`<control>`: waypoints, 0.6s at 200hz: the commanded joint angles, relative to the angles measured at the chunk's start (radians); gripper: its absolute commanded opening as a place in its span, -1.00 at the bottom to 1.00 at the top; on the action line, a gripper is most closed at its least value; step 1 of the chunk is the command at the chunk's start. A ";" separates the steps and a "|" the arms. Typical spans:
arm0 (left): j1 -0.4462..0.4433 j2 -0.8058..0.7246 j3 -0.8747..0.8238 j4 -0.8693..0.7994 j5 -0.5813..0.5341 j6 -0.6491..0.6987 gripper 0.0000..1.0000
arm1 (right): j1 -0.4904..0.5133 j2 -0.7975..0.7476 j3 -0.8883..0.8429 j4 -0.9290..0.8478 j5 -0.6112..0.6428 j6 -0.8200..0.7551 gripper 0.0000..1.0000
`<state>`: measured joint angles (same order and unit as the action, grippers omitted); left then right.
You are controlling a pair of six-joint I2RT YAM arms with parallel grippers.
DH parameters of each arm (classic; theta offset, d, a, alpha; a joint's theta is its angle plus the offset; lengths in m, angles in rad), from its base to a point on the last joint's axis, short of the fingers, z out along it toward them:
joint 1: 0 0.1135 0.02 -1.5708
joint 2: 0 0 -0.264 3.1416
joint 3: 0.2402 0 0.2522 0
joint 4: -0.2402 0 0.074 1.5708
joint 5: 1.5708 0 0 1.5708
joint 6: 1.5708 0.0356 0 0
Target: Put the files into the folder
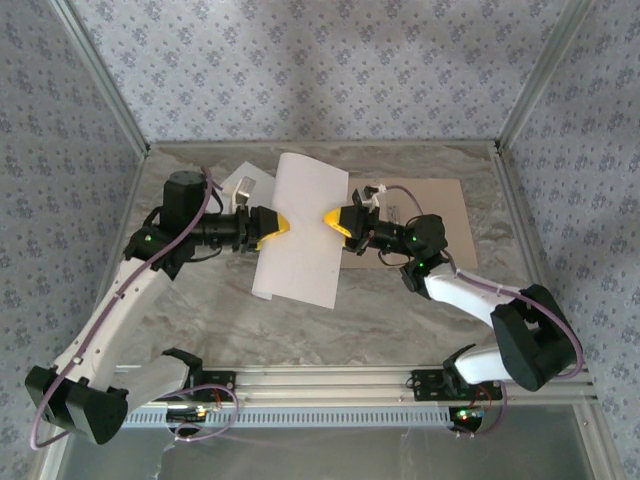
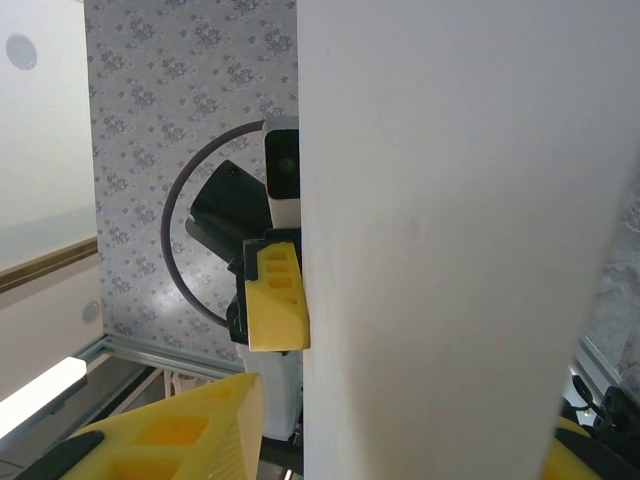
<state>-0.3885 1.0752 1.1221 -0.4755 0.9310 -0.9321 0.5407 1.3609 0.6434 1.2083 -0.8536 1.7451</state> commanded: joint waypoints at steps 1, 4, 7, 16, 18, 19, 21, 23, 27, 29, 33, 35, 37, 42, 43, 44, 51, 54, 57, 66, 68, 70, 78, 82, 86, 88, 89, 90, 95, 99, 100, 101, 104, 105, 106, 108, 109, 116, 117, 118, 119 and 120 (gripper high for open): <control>-0.006 -0.004 0.021 0.006 0.014 0.010 -0.25 | -0.006 -0.023 -0.007 0.040 -0.014 -0.011 -0.27; -0.006 -0.004 0.018 0.005 0.014 0.010 -0.25 | -0.006 -0.024 -0.007 0.041 -0.012 -0.012 -0.27; -0.005 -0.004 0.019 0.005 0.014 0.011 -0.25 | -0.005 -0.024 -0.007 0.042 -0.012 -0.012 -0.29; -0.005 -0.005 0.016 0.006 0.014 0.009 -0.25 | -0.006 -0.024 -0.007 0.041 -0.012 -0.012 -0.32; -0.005 -0.006 0.015 0.006 0.014 0.009 -0.25 | -0.005 -0.023 -0.007 0.041 -0.012 -0.012 -0.33; -0.005 -0.006 0.015 0.006 0.014 0.009 -0.25 | -0.005 -0.024 -0.007 0.041 -0.012 -0.012 -0.33; -0.005 -0.006 0.014 0.007 0.014 0.009 -0.25 | -0.006 -0.023 -0.008 0.040 -0.010 -0.012 -0.34; -0.006 -0.006 0.014 0.007 0.014 0.009 -0.25 | -0.006 -0.024 -0.008 0.041 -0.010 -0.013 -0.34; -0.006 -0.006 0.013 0.008 0.014 0.009 -0.25 | -0.005 -0.023 -0.008 0.042 -0.010 -0.013 -0.36; -0.006 -0.006 0.013 0.007 0.014 0.009 -0.25 | -0.005 -0.024 -0.007 0.043 -0.010 -0.014 -0.38; -0.005 -0.006 0.012 0.007 0.014 0.007 -0.25 | -0.003 -0.023 -0.006 0.044 -0.010 -0.016 -0.42; -0.006 -0.005 0.013 0.006 0.013 0.007 -0.25 | -0.003 -0.025 -0.006 0.045 -0.010 -0.017 -0.44; -0.006 -0.005 0.013 0.007 0.014 0.007 -0.25 | -0.003 -0.025 -0.007 0.044 -0.010 -0.018 -0.47; -0.006 -0.004 0.013 0.007 0.013 0.007 -0.24 | -0.001 -0.026 -0.005 0.042 -0.011 -0.021 -0.51; -0.006 -0.004 0.012 0.007 0.012 0.007 -0.25 | 0.000 -0.026 -0.004 0.042 -0.011 -0.021 -0.52; -0.006 -0.005 0.013 0.007 0.012 0.007 -0.25 | 0.000 -0.026 -0.005 0.041 -0.012 -0.022 -0.53; -0.006 -0.004 0.013 0.009 0.011 0.007 -0.25 | 0.001 -0.028 -0.005 0.038 -0.014 -0.024 -0.56; -0.006 -0.004 0.013 0.010 0.011 0.007 -0.25 | 0.001 -0.029 -0.004 0.039 -0.015 -0.025 -0.56; -0.006 -0.003 0.013 0.011 0.011 0.007 -0.25 | 0.002 -0.029 -0.005 0.037 -0.016 -0.024 -0.57; -0.007 -0.002 0.013 0.012 0.011 0.006 -0.25 | 0.002 -0.030 -0.006 0.035 -0.018 -0.026 -0.57; -0.006 -0.001 0.013 0.012 0.011 0.006 -0.25 | 0.002 -0.030 -0.005 0.033 -0.018 -0.026 -0.57; -0.006 0.000 0.013 0.013 0.011 0.006 -0.25 | 0.002 -0.030 -0.006 0.033 -0.019 -0.026 -0.57; -0.007 0.001 0.013 0.012 0.011 0.006 -0.25 | 0.002 -0.032 -0.006 0.033 -0.019 -0.025 -0.57; -0.006 0.002 0.012 0.012 0.011 0.006 -0.25 | 0.002 -0.032 -0.005 0.034 -0.020 -0.027 -0.57; -0.007 0.003 0.013 0.012 0.011 0.006 -0.25 | 0.001 -0.034 -0.005 0.032 -0.021 -0.027 -0.57; -0.006 0.003 0.013 0.013 0.011 0.006 -0.25 | 0.002 -0.033 -0.005 0.033 -0.021 -0.027 -0.57; -0.007 0.003 0.014 0.013 0.011 0.006 -0.25 | 0.001 -0.034 -0.004 0.032 -0.021 -0.027 -0.57; -0.007 0.004 0.013 0.013 0.011 0.006 -0.25 | 0.001 -0.033 -0.004 0.032 -0.021 -0.027 -0.57; -0.008 0.005 0.014 0.013 0.012 0.007 -0.25 | 0.002 -0.034 -0.005 0.033 -0.021 -0.028 -0.57; -0.008 0.005 0.013 0.013 0.013 0.007 -0.25 | 0.001 -0.033 -0.004 0.030 -0.022 -0.028 -0.56; -0.007 0.006 0.015 0.012 0.013 0.006 -0.25 | 0.001 -0.033 -0.004 0.030 -0.022 -0.028 -0.56; -0.008 0.006 0.015 0.012 0.013 0.007 -0.25 | 0.002 -0.033 -0.003 0.030 -0.022 -0.029 -0.56; -0.008 0.006 0.016 0.012 0.013 0.007 -0.25 | 0.002 -0.033 -0.002 0.030 -0.022 -0.029 -0.55; -0.007 0.006 0.016 0.012 0.013 0.007 -0.25 | 0.001 -0.032 -0.002 0.030 -0.022 -0.029 -0.55; -0.007 0.006 0.016 0.012 0.013 0.007 -0.25 | 0.002 -0.032 -0.003 0.030 -0.022 -0.030 -0.55; -0.008 0.006 0.016 0.013 0.013 0.007 -0.25 | 0.002 -0.032 -0.002 0.031 -0.022 -0.031 -0.55; -0.009 0.007 0.016 0.013 0.014 0.007 -0.25 | 0.002 -0.033 -0.001 0.031 -0.023 -0.030 -0.55; -0.009 0.008 0.018 0.012 0.014 0.007 -0.25 | 0.004 -0.034 -0.001 0.032 -0.026 -0.030 -0.55; -0.009 0.009 0.018 0.012 0.014 0.006 -0.25 | 0.004 -0.034 -0.001 0.033 -0.026 -0.030 -0.55; -0.009 0.009 0.018 0.012 0.014 0.007 -0.25 | 0.004 -0.034 -0.001 0.033 -0.026 -0.031 -0.55; -0.008 0.009 0.018 0.011 0.014 0.007 -0.25 | 0.004 -0.033 0.000 0.033 -0.027 -0.032 -0.55; -0.008 0.009 0.018 0.013 0.014 0.007 -0.25 | 0.004 -0.033 0.001 0.034 -0.027 -0.032 -0.55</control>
<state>-0.3893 1.0763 1.1221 -0.4751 0.9310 -0.9325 0.5407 1.3502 0.6415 1.2102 -0.8543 1.7374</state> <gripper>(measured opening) 0.377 0.223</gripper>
